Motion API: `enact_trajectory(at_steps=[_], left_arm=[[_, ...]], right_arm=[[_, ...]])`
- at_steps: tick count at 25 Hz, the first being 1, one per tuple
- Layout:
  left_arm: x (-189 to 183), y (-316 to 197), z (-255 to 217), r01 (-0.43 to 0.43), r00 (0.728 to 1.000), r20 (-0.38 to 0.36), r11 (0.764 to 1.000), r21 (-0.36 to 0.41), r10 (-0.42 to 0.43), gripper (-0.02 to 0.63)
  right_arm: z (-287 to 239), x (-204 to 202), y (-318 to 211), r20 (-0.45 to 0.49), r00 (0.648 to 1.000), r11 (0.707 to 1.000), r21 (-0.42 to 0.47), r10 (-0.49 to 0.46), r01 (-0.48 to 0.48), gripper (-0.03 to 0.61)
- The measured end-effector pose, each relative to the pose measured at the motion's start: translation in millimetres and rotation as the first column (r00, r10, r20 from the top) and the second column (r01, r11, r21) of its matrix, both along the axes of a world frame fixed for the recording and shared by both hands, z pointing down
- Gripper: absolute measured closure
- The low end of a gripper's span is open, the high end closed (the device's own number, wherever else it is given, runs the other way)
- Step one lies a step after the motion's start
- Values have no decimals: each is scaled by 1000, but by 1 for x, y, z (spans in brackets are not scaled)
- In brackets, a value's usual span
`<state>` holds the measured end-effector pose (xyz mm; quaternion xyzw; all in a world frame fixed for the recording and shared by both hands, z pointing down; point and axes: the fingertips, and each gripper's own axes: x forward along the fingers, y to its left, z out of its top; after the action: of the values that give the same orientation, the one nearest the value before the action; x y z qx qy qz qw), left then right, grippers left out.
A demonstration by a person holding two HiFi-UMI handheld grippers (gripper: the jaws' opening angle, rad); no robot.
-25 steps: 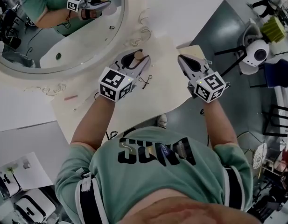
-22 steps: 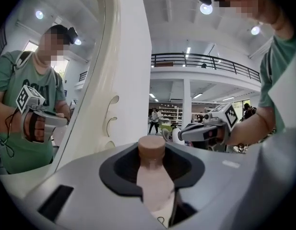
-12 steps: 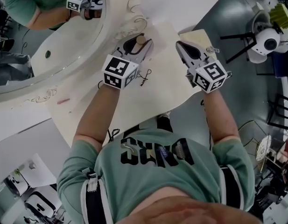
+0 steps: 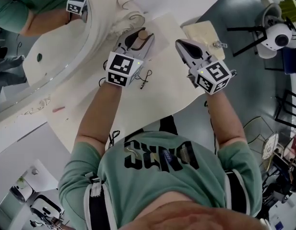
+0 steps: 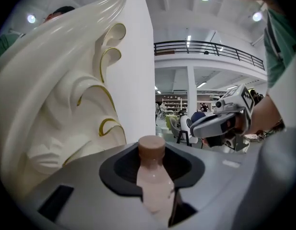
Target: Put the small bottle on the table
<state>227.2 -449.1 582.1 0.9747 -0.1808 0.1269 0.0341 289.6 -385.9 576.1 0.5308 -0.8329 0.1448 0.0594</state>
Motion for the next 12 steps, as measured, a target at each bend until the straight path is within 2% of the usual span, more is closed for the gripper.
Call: enact_trajectory(at_steps=[12], left_arm=[[12, -5, 28, -6, 999, 35, 1000, 25, 5, 480]], right_arm=[[19, 4, -6, 27, 1000, 1000, -25, -8, 8, 584]])
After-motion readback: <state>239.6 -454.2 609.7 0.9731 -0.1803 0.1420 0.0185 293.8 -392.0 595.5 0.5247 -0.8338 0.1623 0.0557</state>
